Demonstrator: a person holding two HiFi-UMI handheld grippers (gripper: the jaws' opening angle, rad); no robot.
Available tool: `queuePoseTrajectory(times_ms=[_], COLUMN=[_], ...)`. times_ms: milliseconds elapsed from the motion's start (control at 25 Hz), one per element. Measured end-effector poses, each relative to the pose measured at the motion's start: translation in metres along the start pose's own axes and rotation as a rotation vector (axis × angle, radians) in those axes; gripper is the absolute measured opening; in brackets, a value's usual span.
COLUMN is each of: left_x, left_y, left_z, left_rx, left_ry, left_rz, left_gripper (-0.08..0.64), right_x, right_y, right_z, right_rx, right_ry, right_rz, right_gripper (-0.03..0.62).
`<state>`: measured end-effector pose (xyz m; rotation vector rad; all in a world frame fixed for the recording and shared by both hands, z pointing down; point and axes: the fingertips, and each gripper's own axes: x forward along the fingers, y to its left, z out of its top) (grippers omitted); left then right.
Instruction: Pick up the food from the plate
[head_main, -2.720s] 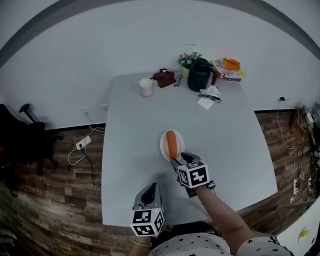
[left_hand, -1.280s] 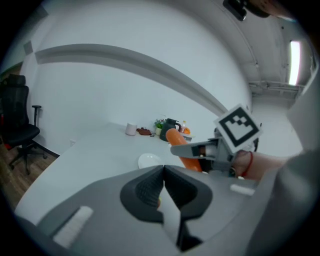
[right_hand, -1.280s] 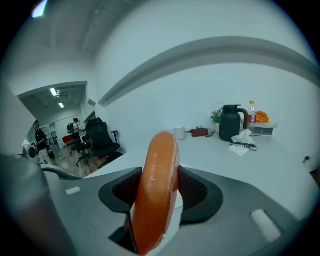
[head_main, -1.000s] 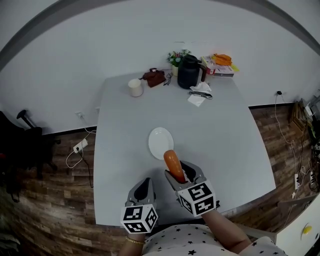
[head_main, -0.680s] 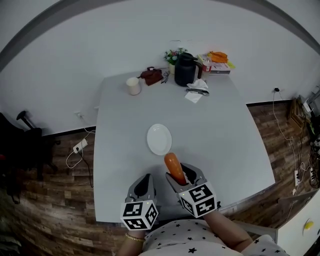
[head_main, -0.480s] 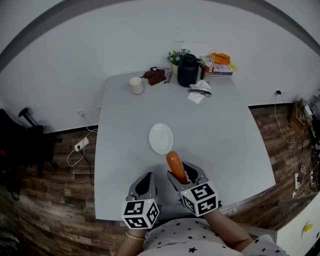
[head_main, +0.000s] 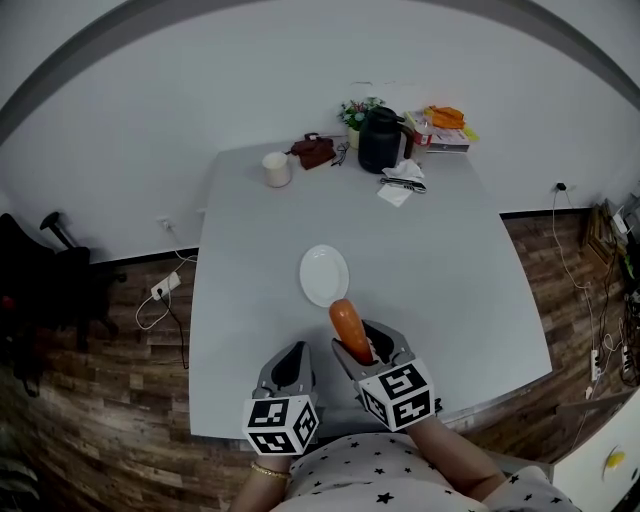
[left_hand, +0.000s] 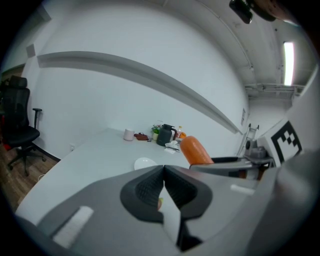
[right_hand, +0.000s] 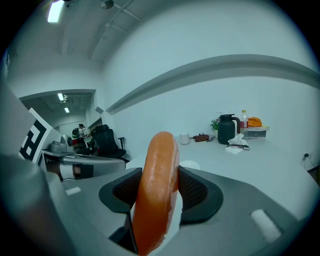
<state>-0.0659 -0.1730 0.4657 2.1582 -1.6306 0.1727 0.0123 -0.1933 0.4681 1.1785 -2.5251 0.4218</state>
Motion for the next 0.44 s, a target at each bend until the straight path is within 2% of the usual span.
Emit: queuePoseTrajectory(times_ms=[440], left_x=[0.002], left_y=[-0.004], left_z=[0.0032], left_rx=[0.013], left_ry=[-0.002], left_rz=[-0.013], left_gripper=[0.008], right_x=[-0.0003], right_y=[0.0011], right_z=[0.0016], right_rx=[-0.004], right_ry=[-0.001], right_rz=[0.001], right_gripper=[0.227])
